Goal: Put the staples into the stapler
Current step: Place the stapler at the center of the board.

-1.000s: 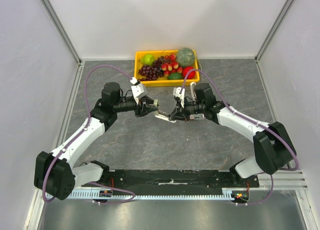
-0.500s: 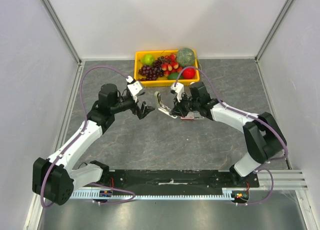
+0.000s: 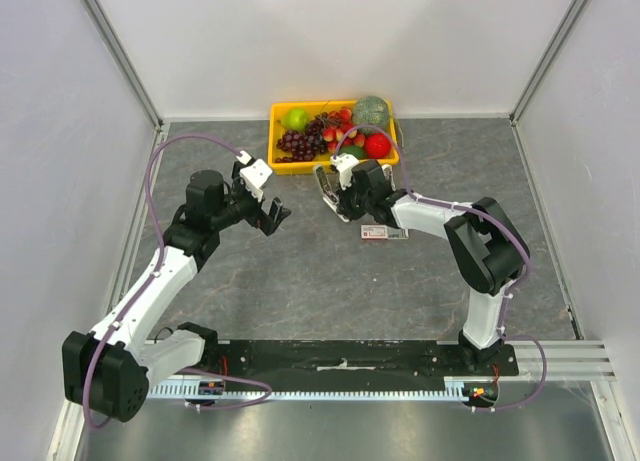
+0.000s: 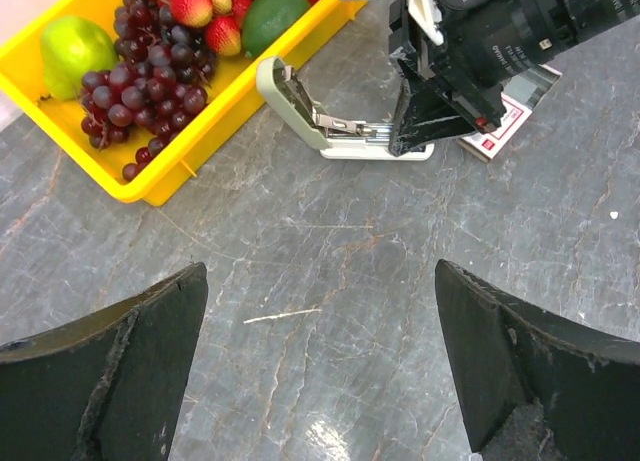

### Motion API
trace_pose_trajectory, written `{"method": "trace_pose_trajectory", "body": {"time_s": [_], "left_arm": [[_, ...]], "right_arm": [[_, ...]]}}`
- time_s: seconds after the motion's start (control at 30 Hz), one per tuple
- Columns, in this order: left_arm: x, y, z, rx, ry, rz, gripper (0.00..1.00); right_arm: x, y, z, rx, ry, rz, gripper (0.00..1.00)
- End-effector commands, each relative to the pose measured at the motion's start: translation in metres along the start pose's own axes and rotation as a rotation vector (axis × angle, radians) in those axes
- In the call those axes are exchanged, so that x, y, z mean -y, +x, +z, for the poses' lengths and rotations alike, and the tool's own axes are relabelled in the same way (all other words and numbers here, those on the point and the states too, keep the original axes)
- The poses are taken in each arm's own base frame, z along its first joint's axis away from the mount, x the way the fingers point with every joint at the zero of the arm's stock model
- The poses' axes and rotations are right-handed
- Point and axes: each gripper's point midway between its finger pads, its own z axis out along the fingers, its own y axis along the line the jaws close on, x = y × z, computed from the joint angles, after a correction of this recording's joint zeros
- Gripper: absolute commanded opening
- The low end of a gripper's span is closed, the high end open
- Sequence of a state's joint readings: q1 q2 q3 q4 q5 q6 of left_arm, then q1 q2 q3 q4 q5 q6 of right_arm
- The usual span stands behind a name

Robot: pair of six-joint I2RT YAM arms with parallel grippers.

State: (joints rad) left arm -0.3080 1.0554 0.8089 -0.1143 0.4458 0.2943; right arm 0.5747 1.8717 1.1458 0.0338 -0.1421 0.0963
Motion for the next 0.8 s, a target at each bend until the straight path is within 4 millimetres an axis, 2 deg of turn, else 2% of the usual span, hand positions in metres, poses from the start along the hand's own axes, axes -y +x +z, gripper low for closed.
{"method": "trace_pose_trajectory", "body": {"time_s": [0.0,0.2,0.3,0.4,0.43,0.63,0.73,0.77], "left_arm": [[-0.007,0.003,-0.002,-0.002,-0.030,0.036,1.00],[-0.005,0.000,-0.001,0.005,-0.020,0.032,1.00],[-0.004,0.000,-0.002,0.008,-0.016,0.033,1.00],[-0.004,0.001,-0.002,0.006,-0.020,0.033,1.00],[-0.004,0.001,-0.003,0.006,-0.020,0.033,1.00],[-0.005,-0.001,-0.003,0.009,-0.022,0.036,1.00],[-0.005,0.000,-0.003,0.007,-0.022,0.035,0.99],[-0.004,0.000,-0.003,0.006,-0.021,0.034,1.00]], "right_arm": [[0.012,-0.031,0.010,0.090,0.143,0.026,0.00],[0.017,-0.020,0.012,0.073,0.197,0.037,0.01],[0.019,-0.018,0.012,0.069,0.205,0.040,0.05],[0.016,-0.015,0.013,0.055,0.193,0.040,0.20],[0.016,-0.014,0.013,0.047,0.191,0.040,0.29],[0.013,-0.012,0.013,0.029,0.183,0.037,0.44],[0.011,-0.020,0.007,0.042,0.167,0.015,0.52],[0.010,-0.028,0.002,0.059,0.166,0.000,0.53]]}}
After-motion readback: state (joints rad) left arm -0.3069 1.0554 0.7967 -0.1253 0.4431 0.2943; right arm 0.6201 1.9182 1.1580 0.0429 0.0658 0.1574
